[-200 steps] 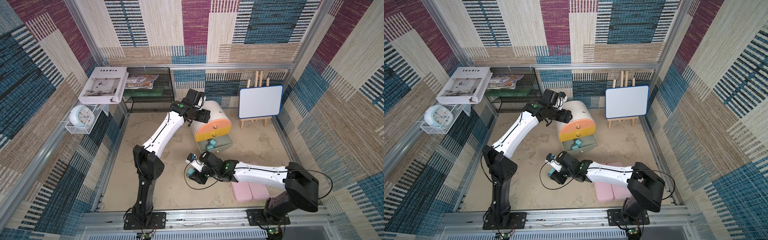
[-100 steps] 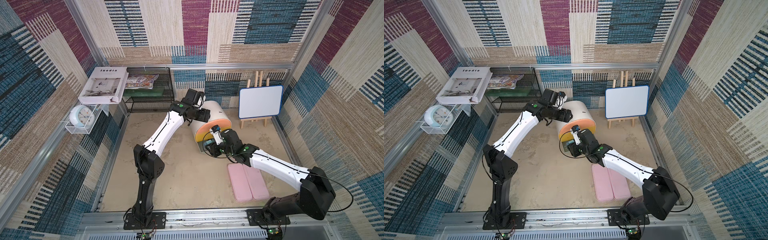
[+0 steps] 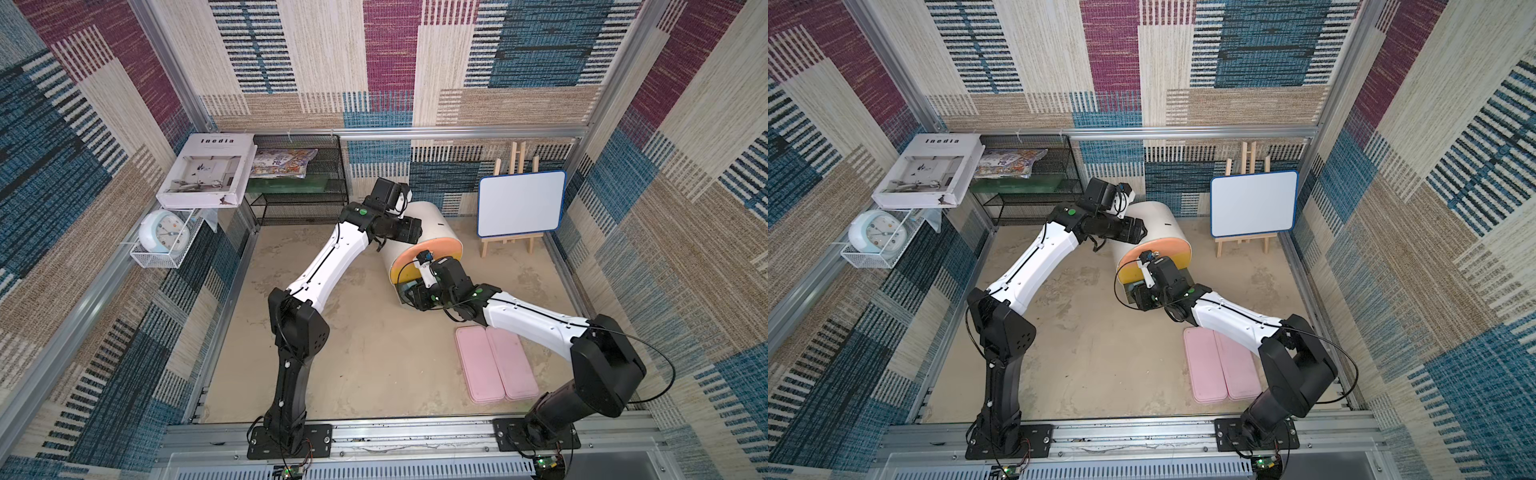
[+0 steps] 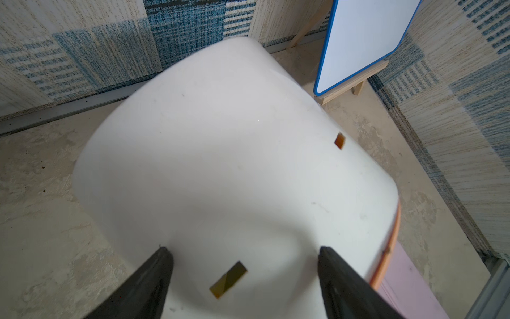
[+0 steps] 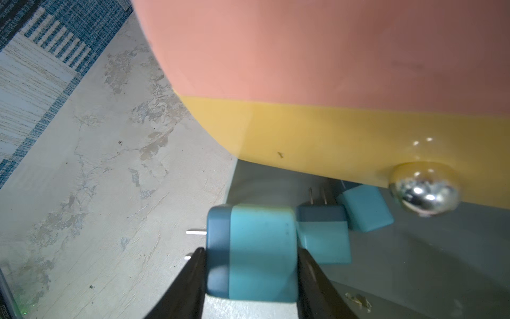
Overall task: Place the plugs into the drawer by color
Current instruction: Place the plug in the drawer.
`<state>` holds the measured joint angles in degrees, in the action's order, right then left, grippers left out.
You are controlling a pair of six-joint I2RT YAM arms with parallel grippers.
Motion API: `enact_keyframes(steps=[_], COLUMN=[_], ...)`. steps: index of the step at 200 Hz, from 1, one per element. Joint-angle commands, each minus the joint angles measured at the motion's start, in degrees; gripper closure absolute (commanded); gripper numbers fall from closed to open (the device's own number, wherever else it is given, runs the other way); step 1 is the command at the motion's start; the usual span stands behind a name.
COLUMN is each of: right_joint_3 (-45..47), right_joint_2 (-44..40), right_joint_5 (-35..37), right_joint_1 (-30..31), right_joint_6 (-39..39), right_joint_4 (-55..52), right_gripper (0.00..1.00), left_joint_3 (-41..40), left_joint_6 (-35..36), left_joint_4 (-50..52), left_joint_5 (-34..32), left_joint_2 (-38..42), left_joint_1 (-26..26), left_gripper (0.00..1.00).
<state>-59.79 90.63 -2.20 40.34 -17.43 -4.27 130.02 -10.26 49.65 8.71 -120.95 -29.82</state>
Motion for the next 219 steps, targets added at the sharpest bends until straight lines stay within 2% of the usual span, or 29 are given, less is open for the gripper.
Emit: enact_keyframes(steps=[1,76,130,151,172,194,219], right_joint_3=[-1.73,-1.91,-3.55,-3.69,3.59,17.23,28.51], right_joint_2=[1.65,2.59,-1.25,-6.15,-13.47,-19.48,-21.3], right_joint_5=[-1.63,-4.64,-2.87,-1.14,2.23,9.37,14.07], right_joint_1=[0.0,0.0,-0.41,-0.57,-0.56,-0.35,0.08], right_joint_6=[0.49,1.27,5.04,6.28,5.9,2.77,2.35], right_joint_4=[1.55,0.69,-4.97,-7.28,-3.66,5.81,17.89], right_gripper=[0.54,0.48,0.28,0.26,0.29,0.4,0.44], left_joint_3=[-0.66,-0.64,-0.2,0.06,-0.17,-0.62,-0.82], left_joint_6=[1.03,1.12,1.28,1.38,1.63,2.09,2.53], left_joint_4=[6.48,6.44,6.43,6.43,6.46,6.47,6.5], left_joint_5=[-1.15,-1.58,-1.73,-1.82,-2.03,-1.96,-1.88], left_joint_2=[-0.61,-0.72,-1.1,-1.22,-1.32,-1.06,-0.74], left_joint_1=[-0.14,-0.08,-0.05,-0.06,0.03,0.03,0.07], left_gripper=[0.14,0.14,0.14,0.14,0.14,0.15,0.16])
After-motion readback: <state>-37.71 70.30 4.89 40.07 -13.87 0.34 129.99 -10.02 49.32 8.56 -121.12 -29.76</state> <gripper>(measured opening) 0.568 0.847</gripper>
